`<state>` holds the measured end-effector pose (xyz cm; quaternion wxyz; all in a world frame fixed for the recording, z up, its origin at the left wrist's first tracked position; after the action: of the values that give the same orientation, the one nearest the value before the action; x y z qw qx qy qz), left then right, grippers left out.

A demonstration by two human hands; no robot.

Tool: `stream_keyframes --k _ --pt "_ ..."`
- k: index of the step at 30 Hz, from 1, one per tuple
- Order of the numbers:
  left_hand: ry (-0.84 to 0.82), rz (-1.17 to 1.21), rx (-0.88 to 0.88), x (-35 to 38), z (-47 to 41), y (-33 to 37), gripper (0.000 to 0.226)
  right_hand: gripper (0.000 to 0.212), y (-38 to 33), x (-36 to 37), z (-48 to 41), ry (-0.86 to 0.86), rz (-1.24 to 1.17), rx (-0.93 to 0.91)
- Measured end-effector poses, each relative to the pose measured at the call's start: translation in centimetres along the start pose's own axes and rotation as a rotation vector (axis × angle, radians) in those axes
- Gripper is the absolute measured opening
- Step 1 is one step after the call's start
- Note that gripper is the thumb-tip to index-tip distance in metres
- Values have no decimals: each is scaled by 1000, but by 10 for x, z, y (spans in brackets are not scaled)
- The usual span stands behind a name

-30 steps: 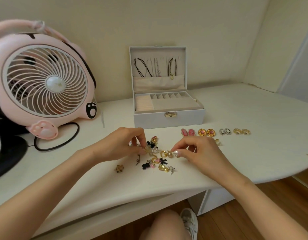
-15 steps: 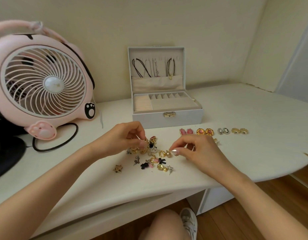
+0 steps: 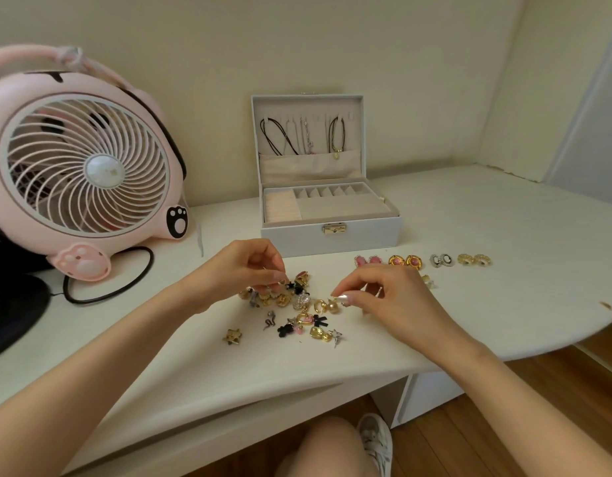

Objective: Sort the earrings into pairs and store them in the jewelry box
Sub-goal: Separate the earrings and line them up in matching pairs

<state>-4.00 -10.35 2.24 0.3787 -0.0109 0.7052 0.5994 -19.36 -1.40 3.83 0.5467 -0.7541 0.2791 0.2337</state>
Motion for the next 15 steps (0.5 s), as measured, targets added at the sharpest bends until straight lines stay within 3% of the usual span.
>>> stream_keyframes --k 15 --pt "-150 132 49 34 7 27 15 18 4 -10 6 14 -28 3"
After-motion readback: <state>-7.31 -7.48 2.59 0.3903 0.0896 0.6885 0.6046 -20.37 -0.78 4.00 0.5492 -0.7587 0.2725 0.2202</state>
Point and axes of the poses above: each hand's wrist, its own z-axis away from the middle knuckle, its own x-axis out of the palm, y = z × x, the point moved 10 cm from there along -z, towards the middle knuckle, and after that the axes turned 2 degrees about -x, right-handed, at the moved point
